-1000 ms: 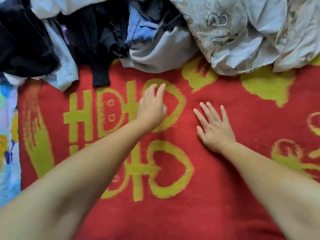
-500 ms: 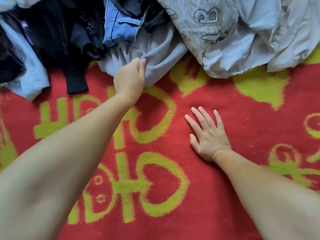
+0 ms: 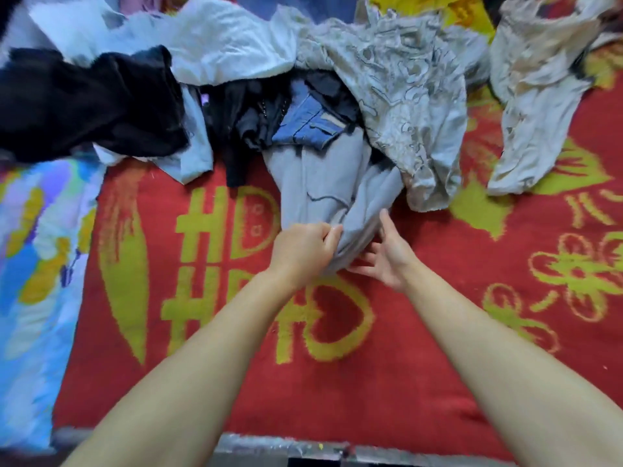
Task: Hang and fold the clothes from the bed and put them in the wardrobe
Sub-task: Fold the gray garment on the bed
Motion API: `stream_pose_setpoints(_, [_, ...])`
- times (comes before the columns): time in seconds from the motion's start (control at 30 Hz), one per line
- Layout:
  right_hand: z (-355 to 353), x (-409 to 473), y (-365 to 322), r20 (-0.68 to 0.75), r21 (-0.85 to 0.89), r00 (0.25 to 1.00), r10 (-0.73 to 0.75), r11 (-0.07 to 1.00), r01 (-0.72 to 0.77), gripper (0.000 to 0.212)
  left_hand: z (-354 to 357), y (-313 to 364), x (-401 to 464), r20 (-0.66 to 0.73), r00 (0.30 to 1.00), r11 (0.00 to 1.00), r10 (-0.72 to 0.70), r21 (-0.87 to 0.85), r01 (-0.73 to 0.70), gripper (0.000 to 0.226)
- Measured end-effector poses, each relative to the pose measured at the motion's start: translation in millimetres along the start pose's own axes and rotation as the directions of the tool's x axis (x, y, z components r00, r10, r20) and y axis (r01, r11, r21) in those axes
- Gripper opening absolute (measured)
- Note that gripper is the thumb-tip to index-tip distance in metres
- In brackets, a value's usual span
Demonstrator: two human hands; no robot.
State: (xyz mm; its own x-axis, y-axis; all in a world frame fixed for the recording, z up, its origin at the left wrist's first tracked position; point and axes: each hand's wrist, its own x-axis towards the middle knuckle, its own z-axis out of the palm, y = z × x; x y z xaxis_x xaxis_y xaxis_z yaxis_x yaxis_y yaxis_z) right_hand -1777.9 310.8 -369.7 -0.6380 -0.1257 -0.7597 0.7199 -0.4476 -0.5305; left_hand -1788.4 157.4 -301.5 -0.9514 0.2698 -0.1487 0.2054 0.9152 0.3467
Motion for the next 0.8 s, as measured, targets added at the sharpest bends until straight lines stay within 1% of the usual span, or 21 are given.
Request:
stream_pose_setpoints(0.03, [14.5, -17.7, -8.3, 0.047, 0.053, 0.997, 0.053, 0.997, -0.056, 0.059, -5.5, 11.8, -21.0, 0.021, 1.0, 1.0, -0.002, -0.031, 0.003, 0.042])
stream_pose_setpoints(0.07, [28.6, -36.1, -14.1, 0.059, 0.038, 0.994, 0.093, 0.995, -0.096, 0.052, -13.4, 22.7, -41.1, 0.024, 1.0, 0.995, -0.002, -0.096, 0.004, 0.043])
stream_pose_setpoints(0.13, [50.4, -70.6, -16.9, 0.06, -0.098, 0.986, 0.154, 0.984, -0.147, 0.027, -36.8, 39.3, -76.1, -0.005, 1.0, 0.967, -0.007, -0.255, 0.005, 0.043])
stream_pose_setpoints(0.17, [58.1, -87.0, -16.2, 0.052, -0.174, 0.985, 0.166, 0.972, -0.155, 0.021, -50.5, 43.0, -89.8, -0.021, 1.0, 0.944, -0.007, -0.33, 0.0, 0.042])
stream_pose_setpoints(0.2, [63.3, -103.6, -15.4, 0.051, -0.221, 0.986, 0.161, 0.964, -0.146, 0.019, -65.2, 43.6, -102.7, -0.031, 1.0, 0.906, 0.0, -0.423, -0.013, 0.041])
stream_pose_setpoints(0.27, [67.8, -131.6, -16.1, 0.096, -0.228, 0.988, 0.122, 0.969, -0.097, 0.01, -92.8, 34.8, -123.2, -0.067, 0.998, 0.782, -0.014, -0.622, -0.031, 0.034])
stream_pose_setpoints(0.3, [68.2, -146.3, -18.2, 0.124, -0.223, 0.987, 0.104, 0.972, -0.074, 0.014, -105.2, 27.1, -130.2, -0.093, 0.994, 0.718, -0.062, -0.696, -0.021, 0.032])
stream_pose_setpoints(0.33, [68.9, -161.0, -20.6, 0.157, -0.229, 0.983, 0.092, 0.972, -0.054, 0.025, -116.7, 18.1, -133.8, -0.102, 0.985, 0.673, -0.137, -0.739, 0.017, 0.028])
stream_pose_setpoints(0.37, [69.6, -174.1, -23.8, 0.193, -0.254, 0.979, 0.071, 0.967, -0.021, 0.038, -125.7, 6.9, -133.6, -0.075, 0.97, 0.645, -0.233, -0.758, 0.096, 0.023])
stream_pose_setpoints(0.4, [73.1, -188.7, -27.8, 0.239, -0.302, 0.97, 0.047, 0.953, 0.028, 0.041, -133.4, -4.5, -131.4, 0.011, 0.941, 0.603, -0.338, -0.765, 0.226, 0.022])
stream_pose_setpoints(0.43, [76.7, -201.1, -31.4, 0.29, -0.355, 0.957, 0.024, 0.931, 0.084, 0.039, -140.6, -13.5, -127.6, 0.184, 0.886, 0.492, -0.425, -0.775, 0.397, 0.027])
stream_pose_setpoints(0.47, [83.5, -214.0, -35.0, 0.366, -0.4, 0.931, 0.017, 0.906, 0.14, 0.037, -149.2, -18.7, -122.7, 0.411, 0.804, 0.315, -0.431, -0.766, 0.56, 0.039])
stream_pose_setpoints(0.5, [91.9, -226.2, -38.4, 0.444, -0.445, 0.895, 0.032, 0.875, 0.19, 0.036, -155.9, -22.7, -117.6, 0.605, 0.709, 0.112, -0.362, -0.727, 0.678, 0.053])
stream_pose_setpoints(0.53, [100.6, -237.6, -40.0, 0.514, -0.499, 0.855, 0.067, 0.834, 0.234, 0.035, -160.6, -23.5, -115.9, 0.716, 0.648, -0.027, -0.26, -0.676, 0.736, 0.062])
stream_pose_setpoints(0.57, [108.1, -246.9, -40.4, 0.559, -0.584, 0.822, 0.105, 0.754, 0.301, 0.032, -162.3, -21.8, -114.2, 0.753, 0.633, -0.062, -0.177, -0.651, 0.757, 0.06])
stream_pose_setpoints(0.6, [115.0, -253.6, -38.7, 0.569, -0.701, 0.81, 0.141, 0.598, 0.388, 0.03, -160.0, -18.0, -113.7, 0.754, 0.642, -0.068, -0.136, -0.654, 0.754, 0.051])
stream_pose_setpoints(0.63, [120.4, -258.7, -35.0, 0.548, -0.802, 0.818, 0.174, 0.386, 0.455, 0.03, -156.7, -11.4, -116.0, 0.752, 0.645, -0.04, -0.137, -0.655, 0.755, 0.043])
stream_pose_setpoints(0.67, [123.5, -263.3, -29.4, 0.514, -0.856, 0.836, 0.191, 0.169, 0.488, 0.031, -154.8, -4.8, -118.5, 0.745, 0.646, -0.011, -0.17, -0.657, 0.754, 0.035])
stream_pose_setpoints(0.7, [122.1, -267.7, -24.4, 0.464, -0.881, 0.862, 0.207, 0.009, 0.472, 0.033, -151.2, -2.0, -119.8, 0.732, 0.645, -0.021, -0.22, -0.665, 0.747, 0.028])
stream_pose_setpoints(0.73, [117.9, -272.1, -20.5, 0.409, -0.897, 0.882, 0.234, -0.077, 0.436, 0.035, -147.3, -1.3, -120.8, 0.714, 0.652, -0.072, -0.256, -0.686, 0.724, 0.024])
stream_pose_setpoints(0.8, [103.4, -280.4, -20.8, 0.242, -0.94, 0.906, 0.347, -0.147, 0.307, 0.047, -150.0, -5.2, -127.5, 0.639, 0.713, -0.176, -0.287, -0.767, 0.617, 0.021])
